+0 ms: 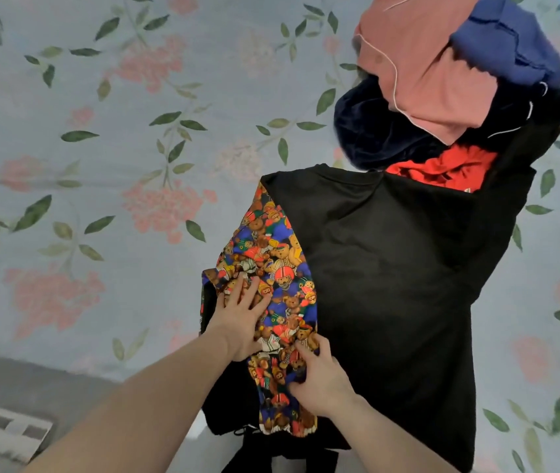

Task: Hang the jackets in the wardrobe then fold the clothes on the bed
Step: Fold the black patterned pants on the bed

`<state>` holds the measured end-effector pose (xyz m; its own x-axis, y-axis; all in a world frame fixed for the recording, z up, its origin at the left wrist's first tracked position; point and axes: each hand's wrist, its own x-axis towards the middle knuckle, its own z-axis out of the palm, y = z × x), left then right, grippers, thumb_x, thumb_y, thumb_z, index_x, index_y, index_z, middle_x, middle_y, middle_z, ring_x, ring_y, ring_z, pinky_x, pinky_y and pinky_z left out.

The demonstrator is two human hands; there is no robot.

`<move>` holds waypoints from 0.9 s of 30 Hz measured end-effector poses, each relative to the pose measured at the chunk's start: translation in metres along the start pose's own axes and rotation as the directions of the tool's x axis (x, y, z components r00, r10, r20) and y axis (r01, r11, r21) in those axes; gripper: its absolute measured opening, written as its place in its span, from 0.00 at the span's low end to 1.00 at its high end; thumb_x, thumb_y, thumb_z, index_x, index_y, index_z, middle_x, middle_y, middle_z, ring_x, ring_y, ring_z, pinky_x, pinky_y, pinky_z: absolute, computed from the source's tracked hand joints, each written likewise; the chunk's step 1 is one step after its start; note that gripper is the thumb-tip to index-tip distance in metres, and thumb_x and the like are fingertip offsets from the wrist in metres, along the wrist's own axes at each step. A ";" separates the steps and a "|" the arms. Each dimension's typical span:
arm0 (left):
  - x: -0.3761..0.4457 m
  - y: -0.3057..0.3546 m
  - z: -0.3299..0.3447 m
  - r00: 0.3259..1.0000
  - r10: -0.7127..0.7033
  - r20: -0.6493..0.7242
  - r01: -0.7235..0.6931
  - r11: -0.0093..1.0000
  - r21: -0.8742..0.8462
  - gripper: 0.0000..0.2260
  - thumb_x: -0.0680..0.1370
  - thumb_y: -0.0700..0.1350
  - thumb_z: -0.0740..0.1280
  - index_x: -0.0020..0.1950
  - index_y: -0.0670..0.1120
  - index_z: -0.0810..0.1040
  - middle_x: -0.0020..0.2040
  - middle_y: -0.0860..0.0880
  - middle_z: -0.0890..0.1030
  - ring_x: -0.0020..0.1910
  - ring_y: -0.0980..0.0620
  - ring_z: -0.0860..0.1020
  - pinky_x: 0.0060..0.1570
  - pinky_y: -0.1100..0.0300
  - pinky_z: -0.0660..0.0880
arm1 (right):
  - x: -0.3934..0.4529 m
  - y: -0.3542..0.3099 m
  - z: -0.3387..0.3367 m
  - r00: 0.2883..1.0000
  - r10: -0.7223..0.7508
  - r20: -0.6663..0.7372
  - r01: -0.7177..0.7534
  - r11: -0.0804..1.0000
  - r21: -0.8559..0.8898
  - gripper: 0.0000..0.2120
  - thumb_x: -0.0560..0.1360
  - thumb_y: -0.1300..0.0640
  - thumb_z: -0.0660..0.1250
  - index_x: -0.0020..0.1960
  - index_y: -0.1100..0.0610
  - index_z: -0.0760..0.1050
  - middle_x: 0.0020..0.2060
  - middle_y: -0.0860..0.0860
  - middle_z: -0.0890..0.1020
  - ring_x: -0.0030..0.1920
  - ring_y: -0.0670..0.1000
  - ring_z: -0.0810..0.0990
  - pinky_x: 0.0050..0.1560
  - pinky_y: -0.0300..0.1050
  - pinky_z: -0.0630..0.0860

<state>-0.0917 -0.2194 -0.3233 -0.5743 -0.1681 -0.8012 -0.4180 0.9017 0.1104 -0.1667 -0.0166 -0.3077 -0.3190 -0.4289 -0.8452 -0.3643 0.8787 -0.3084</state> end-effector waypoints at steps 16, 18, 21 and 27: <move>0.010 0.079 -0.110 0.970 0.074 -0.230 -0.089 0.994 -0.057 0.27 0.79 0.57 0.66 0.77 0.52 0.67 0.74 0.48 0.69 0.71 0.45 0.70 0.70 0.49 0.71 | -0.014 0.106 -0.173 0.727 0.275 -0.630 0.039 0.898 0.438 0.23 0.77 0.55 0.70 0.70 0.48 0.71 0.65 0.47 0.71 0.50 0.46 0.80 0.57 0.45 0.76; 0.016 0.108 -0.116 0.967 0.097 -0.237 -0.121 0.989 -0.088 0.28 0.78 0.56 0.66 0.77 0.52 0.67 0.74 0.49 0.66 0.71 0.45 0.69 0.69 0.50 0.71 | -0.018 0.136 -0.196 0.685 0.321 -0.654 0.048 0.876 0.480 0.24 0.77 0.56 0.70 0.71 0.50 0.71 0.65 0.49 0.73 0.50 0.49 0.80 0.58 0.46 0.76; 0.025 0.155 -0.122 0.976 0.091 -0.196 -0.112 0.988 -0.102 0.30 0.79 0.56 0.66 0.79 0.52 0.63 0.78 0.49 0.61 0.74 0.44 0.65 0.70 0.49 0.70 | -0.022 0.177 -0.222 0.665 0.379 -0.643 0.053 0.835 0.548 0.25 0.76 0.55 0.70 0.72 0.52 0.69 0.66 0.53 0.74 0.50 0.51 0.80 0.59 0.48 0.76; 0.065 0.249 -0.124 0.990 -0.026 -0.138 -0.016 0.956 -0.294 0.40 0.76 0.58 0.71 0.83 0.56 0.55 0.83 0.50 0.47 0.80 0.41 0.55 0.73 0.45 0.68 | -0.012 0.247 -0.250 0.722 0.431 -0.541 0.043 0.753 0.657 0.27 0.79 0.53 0.70 0.75 0.51 0.64 0.72 0.54 0.71 0.68 0.59 0.75 0.69 0.52 0.72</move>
<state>-0.3206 -0.0552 -0.2748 -0.6549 -0.2443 -0.7151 -0.5971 0.7474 0.2914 -0.4720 0.1536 -0.2643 -0.8608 -0.0438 -0.5070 0.2872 0.7806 -0.5551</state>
